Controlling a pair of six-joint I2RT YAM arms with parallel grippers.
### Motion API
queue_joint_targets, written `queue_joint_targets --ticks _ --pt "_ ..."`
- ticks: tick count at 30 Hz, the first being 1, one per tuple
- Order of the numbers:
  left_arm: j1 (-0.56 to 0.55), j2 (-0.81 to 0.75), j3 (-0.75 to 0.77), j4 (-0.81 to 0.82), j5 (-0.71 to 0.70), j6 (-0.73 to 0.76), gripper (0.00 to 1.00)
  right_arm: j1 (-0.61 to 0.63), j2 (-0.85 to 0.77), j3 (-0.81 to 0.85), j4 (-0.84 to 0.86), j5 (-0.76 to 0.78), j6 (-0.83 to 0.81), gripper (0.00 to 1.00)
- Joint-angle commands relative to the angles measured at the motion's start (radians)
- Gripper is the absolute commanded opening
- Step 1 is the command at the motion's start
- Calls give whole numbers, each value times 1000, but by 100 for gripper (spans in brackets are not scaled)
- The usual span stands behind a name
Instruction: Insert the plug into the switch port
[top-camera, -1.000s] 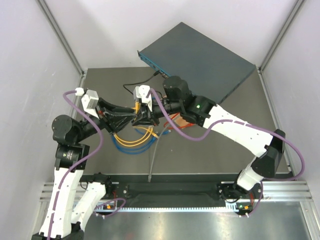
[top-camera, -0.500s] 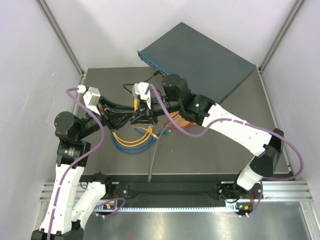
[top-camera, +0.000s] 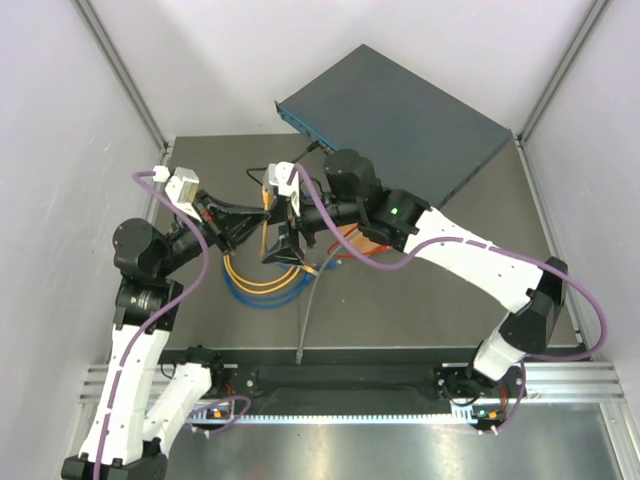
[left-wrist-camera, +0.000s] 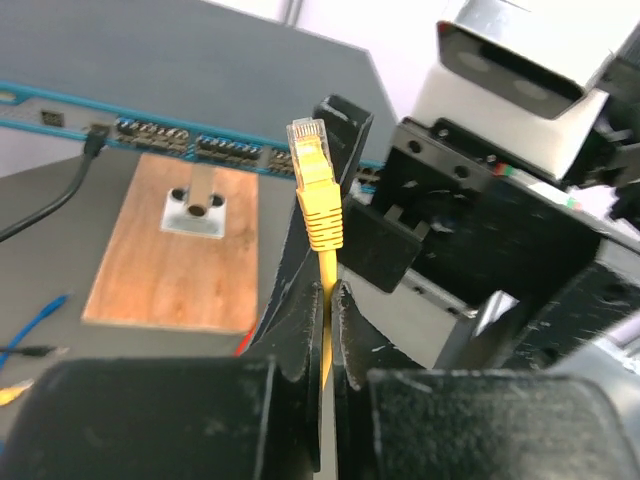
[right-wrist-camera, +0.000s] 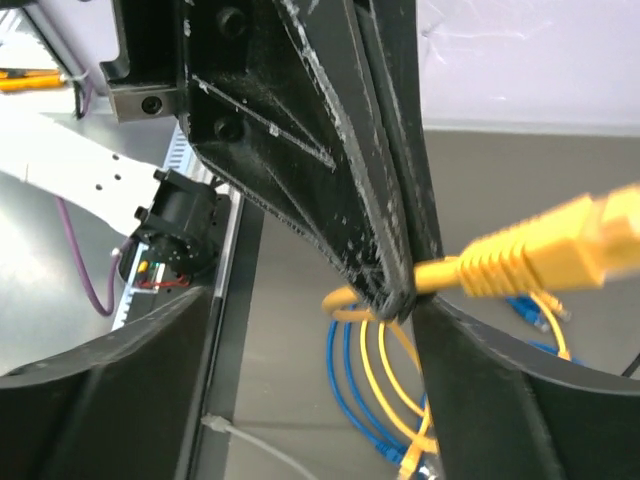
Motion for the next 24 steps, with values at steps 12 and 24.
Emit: queue_joint_targets --ticks 12,24 --pt "-2 180 312 -616 139 732 0 -271 -139 15 124 -17 488 84" --pt "-20 239 379 -788 104 955 0 -225 -61 -20 224 -87 680 75"
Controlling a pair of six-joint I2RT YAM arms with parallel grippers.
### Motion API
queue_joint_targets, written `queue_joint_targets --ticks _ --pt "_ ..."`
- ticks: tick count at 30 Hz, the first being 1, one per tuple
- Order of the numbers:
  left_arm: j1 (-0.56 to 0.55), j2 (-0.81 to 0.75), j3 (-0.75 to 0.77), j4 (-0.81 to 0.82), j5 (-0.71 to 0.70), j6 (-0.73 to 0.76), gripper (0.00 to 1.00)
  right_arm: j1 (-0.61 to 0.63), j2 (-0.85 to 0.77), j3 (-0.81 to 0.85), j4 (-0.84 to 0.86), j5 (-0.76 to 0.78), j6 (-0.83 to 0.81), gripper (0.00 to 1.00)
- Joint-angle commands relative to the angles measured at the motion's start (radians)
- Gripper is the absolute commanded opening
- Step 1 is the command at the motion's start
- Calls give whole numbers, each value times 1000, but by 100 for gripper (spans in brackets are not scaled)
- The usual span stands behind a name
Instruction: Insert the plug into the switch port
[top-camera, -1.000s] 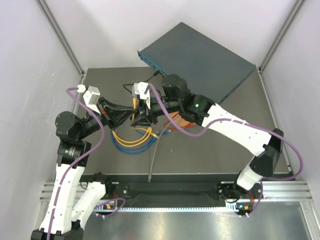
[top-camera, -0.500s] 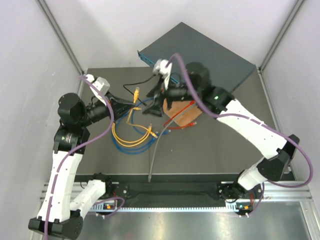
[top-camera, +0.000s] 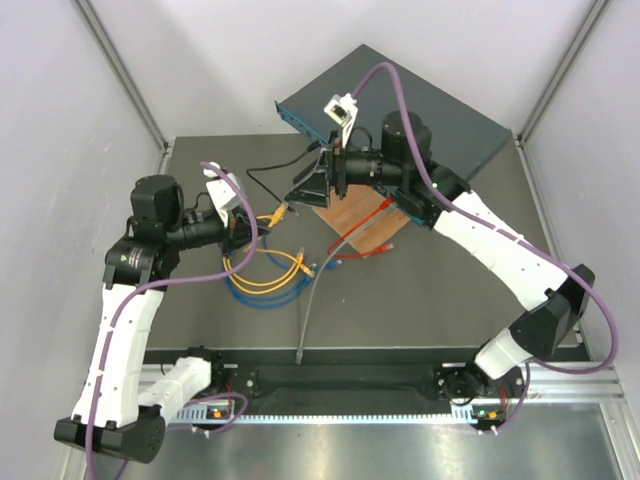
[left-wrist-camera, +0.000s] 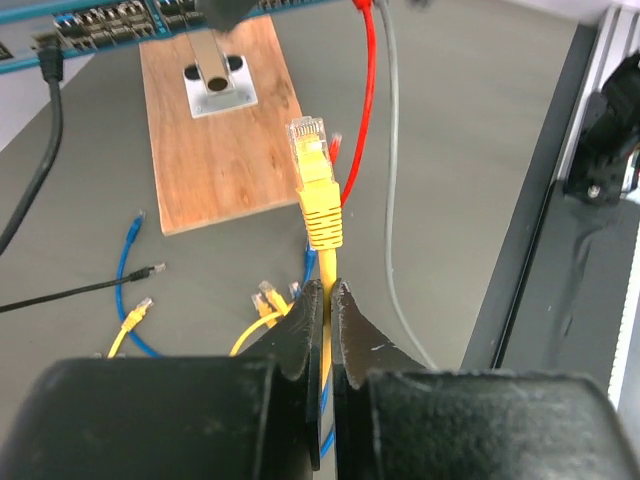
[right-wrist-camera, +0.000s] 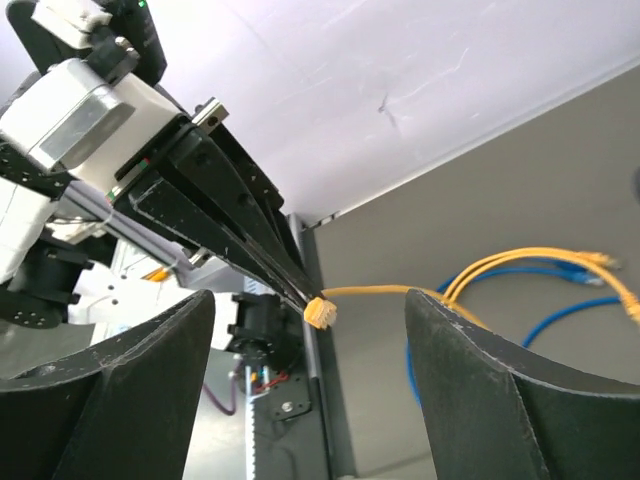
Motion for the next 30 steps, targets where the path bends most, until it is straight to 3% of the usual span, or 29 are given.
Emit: queue_joint_targets --ticks 1,11,18,19,21,24,26,30 --pt "-10 -7 32 -45 -2 100 0 36 29 -12 53 -26 56 75" --pt "-16 -33 3 -35 -36 126 0 70 69 -37 26 9 68 63" --pt "-21 -36 -11 -25 -48 133 0 83 93 -31 21 19 64 24" --pt "-21 -39 -12 -25 -52 133 0 82 95 -29 18 22 67 13" --pt "-21 -50 -23 -5 -45 131 0 82 98 -34 24 32 91 0" --pt "-21 -100 -81 101 -49 85 2 74 98 -68 73 32 172 0" --pt "-21 -154 -144 202 -52 42 14 65 96 -84 122 22 225 0" --pt "-21 -226 -228 337 -72 -27 24 47 93 -129 191 11 352 0"
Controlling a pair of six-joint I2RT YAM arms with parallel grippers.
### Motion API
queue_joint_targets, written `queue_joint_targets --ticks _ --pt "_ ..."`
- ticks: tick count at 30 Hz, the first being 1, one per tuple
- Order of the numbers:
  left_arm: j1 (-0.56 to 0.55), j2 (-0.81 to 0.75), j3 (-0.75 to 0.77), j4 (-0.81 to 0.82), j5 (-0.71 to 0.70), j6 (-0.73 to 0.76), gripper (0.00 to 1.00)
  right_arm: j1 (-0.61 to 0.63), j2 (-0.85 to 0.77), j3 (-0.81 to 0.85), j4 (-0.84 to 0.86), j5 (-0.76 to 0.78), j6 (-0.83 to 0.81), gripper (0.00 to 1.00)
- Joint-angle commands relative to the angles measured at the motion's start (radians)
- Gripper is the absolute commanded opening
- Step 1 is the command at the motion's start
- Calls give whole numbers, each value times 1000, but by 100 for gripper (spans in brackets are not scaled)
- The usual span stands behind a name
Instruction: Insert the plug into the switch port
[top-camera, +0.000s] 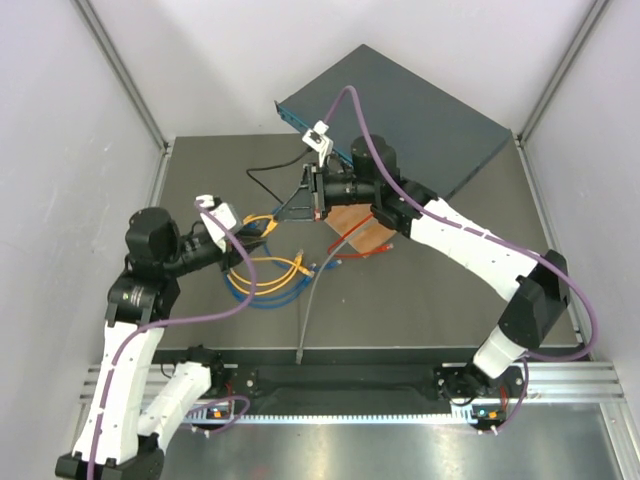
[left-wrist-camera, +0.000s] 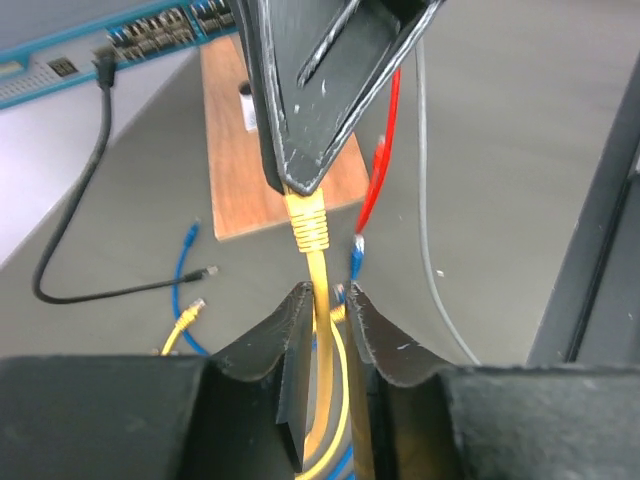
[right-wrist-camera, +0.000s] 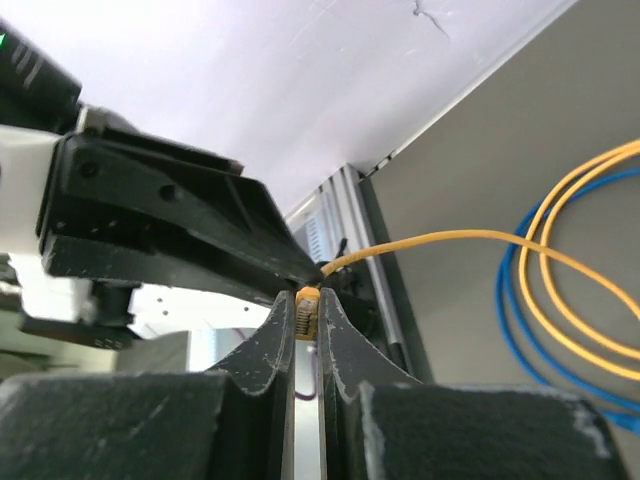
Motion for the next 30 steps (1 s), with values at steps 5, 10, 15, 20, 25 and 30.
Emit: queue_joint_targets --ticks 5,10,15,20,25,30 --pt "-5 -81 -83 273 0 -135 35 -29 5 -45 187 -18 206 0" --pt "-6 -113 -144 370 5 -175 39 -32 -1 -60 221 -28 260 0" --pt "-6 -109 -164 397 -30 -194 41 -32 -12 -74 247 -39 289 0" --pt "-6 -109 -172 433 -75 -209 40 -32 -13 -84 258 -42 301 0" --pt "-6 -107 -183 436 -72 -207 36 -32 -17 -86 264 -47 315 0" --pt "-6 -109 -195 433 -53 -206 36 -34 -23 -89 269 -42 319 0"
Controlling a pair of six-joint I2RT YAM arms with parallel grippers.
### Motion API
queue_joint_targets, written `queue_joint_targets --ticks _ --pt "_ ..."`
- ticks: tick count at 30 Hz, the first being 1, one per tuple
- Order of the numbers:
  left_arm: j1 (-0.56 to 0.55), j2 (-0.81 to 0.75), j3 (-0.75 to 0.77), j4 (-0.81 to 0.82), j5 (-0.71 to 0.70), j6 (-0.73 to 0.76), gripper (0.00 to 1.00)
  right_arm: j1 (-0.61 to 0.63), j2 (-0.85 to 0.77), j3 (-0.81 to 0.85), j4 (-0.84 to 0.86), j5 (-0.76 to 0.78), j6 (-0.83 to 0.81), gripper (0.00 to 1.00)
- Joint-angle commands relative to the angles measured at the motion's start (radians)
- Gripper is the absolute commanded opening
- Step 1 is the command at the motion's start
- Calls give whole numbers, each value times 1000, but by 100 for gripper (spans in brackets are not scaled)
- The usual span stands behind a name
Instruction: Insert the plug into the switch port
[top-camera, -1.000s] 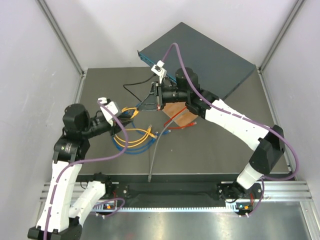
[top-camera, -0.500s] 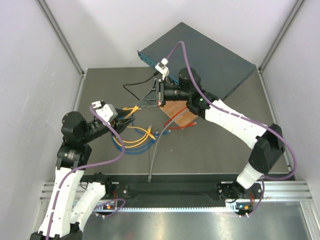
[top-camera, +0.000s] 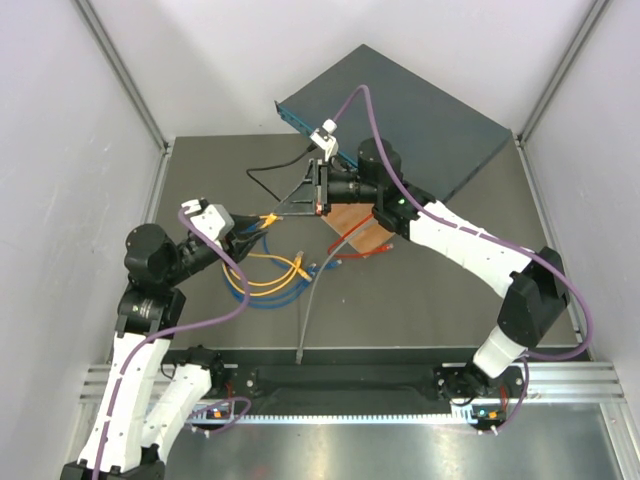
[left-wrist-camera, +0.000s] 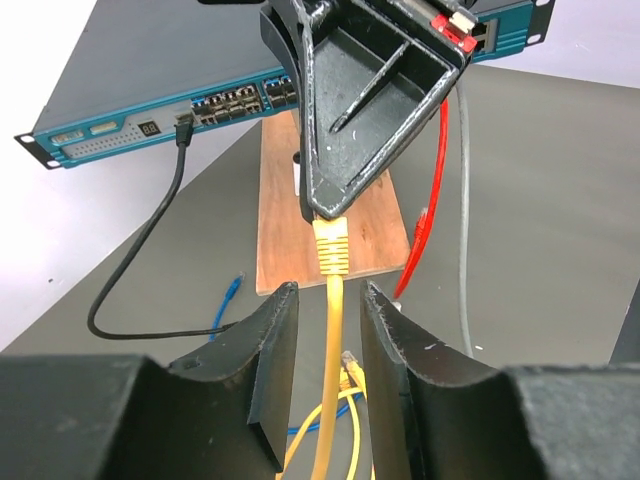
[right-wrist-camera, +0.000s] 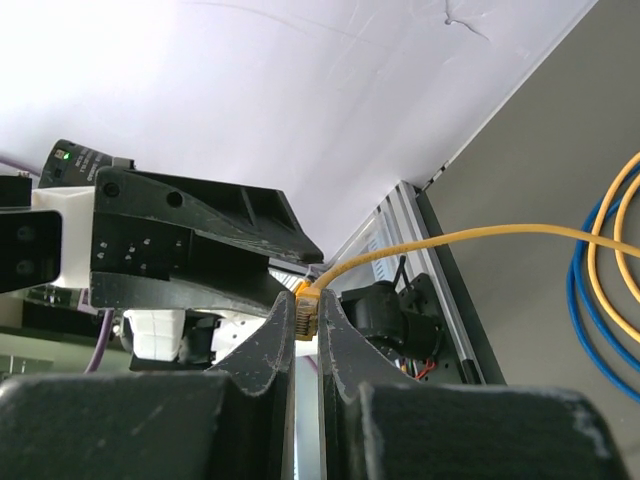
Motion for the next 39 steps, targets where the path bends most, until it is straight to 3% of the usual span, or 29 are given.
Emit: queue_joint_targets --ticks 1,9,12,13,15,16,18,19,21,22,25,31,39 --pt "-3 -2 -12 50 20 -5 36 -8 -26 8 63 -14 16 0" --pt "-3 -2 -29 28 11 15 32 -11 -34 6 65 -18 24 0" --pt "-3 8 -22 31 14 7 19 -13 -35 -1 65 -18 23 0" --pt "-3 10 -20 31 14 3 9 -13 -35 -1 68 -19 23 0" --pt "-2 16 -8 33 25 -6 0 -13 -35 0 65 -14 17 0" --pt "-3 20 -3 36 30 -26 0 -13 -34 0 57 -13 9 5" --pt "-3 40 21 40 27 -60 0 -18 -34 6 48 -11 -19 26" --pt "-3 51 37 33 20 -95 0 -28 -35 11 36 -10 -29 52" --pt "-3 98 110 -36 14 -117 0 -45 -43 34 13 2 -68 64" --pt "-3 117 138 -61 11 -133 0 -65 -46 43 -7 12 -83 79" --pt "-3 194 268 -206 17 -140 0 -109 -78 98 -73 36 -163 92" --pt "-22 277 406 -384 102 -137 0 -206 -181 164 -177 85 -338 96" --pt "-287 392 442 -397 -142 -108 0 -378 -348 111 -280 137 -479 98"
